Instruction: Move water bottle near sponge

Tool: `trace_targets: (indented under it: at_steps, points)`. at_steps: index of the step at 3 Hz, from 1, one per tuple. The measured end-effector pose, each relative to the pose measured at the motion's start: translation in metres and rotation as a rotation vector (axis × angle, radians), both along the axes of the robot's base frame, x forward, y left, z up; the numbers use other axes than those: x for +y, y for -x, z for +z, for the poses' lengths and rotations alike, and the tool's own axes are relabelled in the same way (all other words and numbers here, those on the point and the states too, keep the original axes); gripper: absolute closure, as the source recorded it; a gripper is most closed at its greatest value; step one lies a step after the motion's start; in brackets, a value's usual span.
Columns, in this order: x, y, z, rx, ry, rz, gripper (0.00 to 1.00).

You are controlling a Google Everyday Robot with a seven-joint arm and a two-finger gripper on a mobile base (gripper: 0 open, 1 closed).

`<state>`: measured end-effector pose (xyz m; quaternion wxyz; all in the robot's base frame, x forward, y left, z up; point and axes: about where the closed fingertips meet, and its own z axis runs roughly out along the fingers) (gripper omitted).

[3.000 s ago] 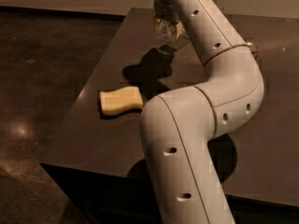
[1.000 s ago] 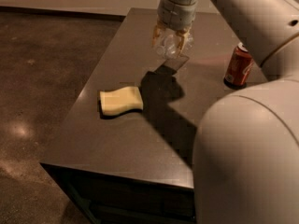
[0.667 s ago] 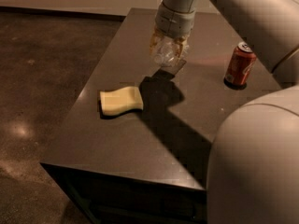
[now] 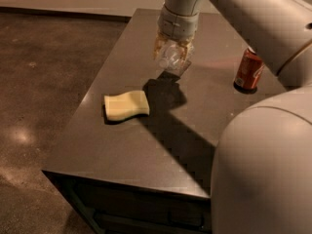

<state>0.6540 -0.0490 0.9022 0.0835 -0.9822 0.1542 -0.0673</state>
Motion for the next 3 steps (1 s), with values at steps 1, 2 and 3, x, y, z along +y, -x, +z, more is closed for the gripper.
trace_targets:
  at_steps: [1, 2, 3]
  points:
    - [0.009, 0.01, -0.001, -0.041, 0.065, 0.112, 1.0]
    - [0.005, 0.032, -0.001, -0.066, 0.101, 0.22, 1.0]
    - [0.0, 0.056, -0.007, -0.063, 0.106, 0.282, 1.0]
